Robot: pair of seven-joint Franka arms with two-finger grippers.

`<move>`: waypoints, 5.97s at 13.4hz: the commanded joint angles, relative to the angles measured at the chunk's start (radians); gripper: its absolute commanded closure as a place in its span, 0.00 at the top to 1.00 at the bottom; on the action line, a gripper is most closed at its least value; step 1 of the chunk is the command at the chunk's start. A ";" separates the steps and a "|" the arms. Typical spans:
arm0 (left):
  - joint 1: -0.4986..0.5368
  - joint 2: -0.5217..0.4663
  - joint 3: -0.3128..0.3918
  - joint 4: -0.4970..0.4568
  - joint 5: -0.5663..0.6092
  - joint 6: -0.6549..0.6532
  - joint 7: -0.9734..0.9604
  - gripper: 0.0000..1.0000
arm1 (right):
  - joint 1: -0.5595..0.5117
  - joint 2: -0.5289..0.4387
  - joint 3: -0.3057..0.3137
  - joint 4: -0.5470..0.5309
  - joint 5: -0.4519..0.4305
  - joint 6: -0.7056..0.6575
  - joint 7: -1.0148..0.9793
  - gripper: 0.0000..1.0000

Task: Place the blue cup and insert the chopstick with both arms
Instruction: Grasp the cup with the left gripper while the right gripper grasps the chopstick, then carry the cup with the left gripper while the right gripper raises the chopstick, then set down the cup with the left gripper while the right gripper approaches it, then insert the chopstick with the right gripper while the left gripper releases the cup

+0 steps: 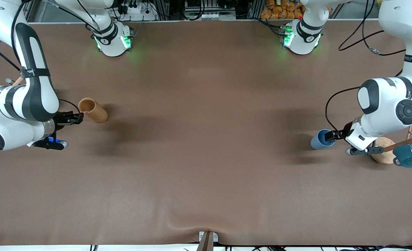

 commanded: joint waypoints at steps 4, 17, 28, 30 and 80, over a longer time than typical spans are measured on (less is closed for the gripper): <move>0.006 0.031 -0.004 -0.007 -0.008 0.040 0.015 0.40 | -0.003 -0.003 0.005 0.006 0.015 -0.004 0.016 0.20; -0.077 0.017 -0.192 0.036 -0.008 0.027 -0.221 0.00 | 0.008 -0.071 0.008 0.070 0.010 -0.166 0.014 0.00; -0.511 0.163 -0.192 0.206 -0.008 0.038 -0.798 0.00 | 0.173 -0.076 0.019 0.536 -0.013 -0.331 0.017 0.00; -0.566 0.189 -0.189 0.237 -0.006 0.038 -0.893 0.00 | 0.215 -0.073 0.021 0.538 -0.013 -0.314 0.072 0.00; -0.132 -0.346 0.015 0.496 0.031 -0.741 -0.130 1.00 | 0.425 0.045 0.041 0.516 0.246 -0.045 0.851 1.00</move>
